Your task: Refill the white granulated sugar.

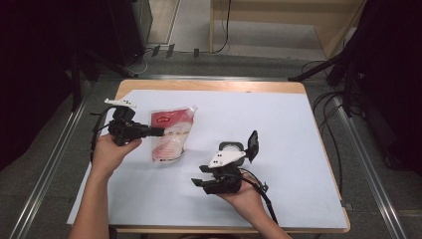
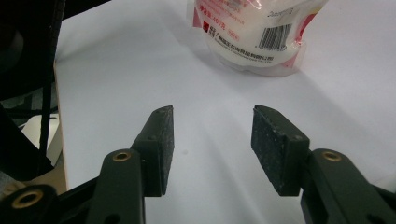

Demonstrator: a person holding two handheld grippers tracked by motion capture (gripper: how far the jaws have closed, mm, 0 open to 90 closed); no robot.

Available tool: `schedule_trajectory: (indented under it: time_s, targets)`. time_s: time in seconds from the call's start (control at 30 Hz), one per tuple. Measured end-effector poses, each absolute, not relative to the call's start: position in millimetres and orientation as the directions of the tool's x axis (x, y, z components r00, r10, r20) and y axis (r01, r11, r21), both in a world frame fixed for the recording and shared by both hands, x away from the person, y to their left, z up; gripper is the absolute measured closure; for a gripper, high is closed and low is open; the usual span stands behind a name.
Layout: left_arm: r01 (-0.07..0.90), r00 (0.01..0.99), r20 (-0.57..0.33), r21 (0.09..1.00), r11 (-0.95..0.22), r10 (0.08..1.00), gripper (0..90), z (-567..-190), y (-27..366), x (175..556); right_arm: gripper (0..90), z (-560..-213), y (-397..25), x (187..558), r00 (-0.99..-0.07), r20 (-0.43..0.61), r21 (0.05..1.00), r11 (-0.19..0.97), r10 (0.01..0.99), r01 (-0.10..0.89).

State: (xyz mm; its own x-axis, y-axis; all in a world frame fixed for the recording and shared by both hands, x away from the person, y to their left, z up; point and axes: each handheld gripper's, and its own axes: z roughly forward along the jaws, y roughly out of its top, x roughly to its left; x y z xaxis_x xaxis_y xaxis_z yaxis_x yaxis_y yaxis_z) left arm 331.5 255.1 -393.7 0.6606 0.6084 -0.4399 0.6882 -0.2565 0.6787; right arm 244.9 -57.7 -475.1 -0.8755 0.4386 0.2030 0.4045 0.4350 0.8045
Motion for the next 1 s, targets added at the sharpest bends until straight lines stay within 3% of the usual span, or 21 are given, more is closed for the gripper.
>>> schedule_trajectory:
  time_s: [0.4,0.57,1.0]
  targets:
    - [0.683,0.667,-0.422,0.676,-0.277,0.614,79.6,-398,264,318,49.9,-473,-59,246,-0.875,0.201,0.808,0.43,0.44,0.402]
    - [0.69,0.666,-0.453,0.676,-0.259,0.593,70.3,-401,269,317,50.0,-472,-59,247,-0.877,0.198,0.81,0.431,0.438,0.398]
    - [0.699,0.66,-0.448,0.66,-0.275,0.603,58.2,-403,271,316,50.1,-470,-59,247,-0.875,0.199,0.81,0.428,0.441,0.4]
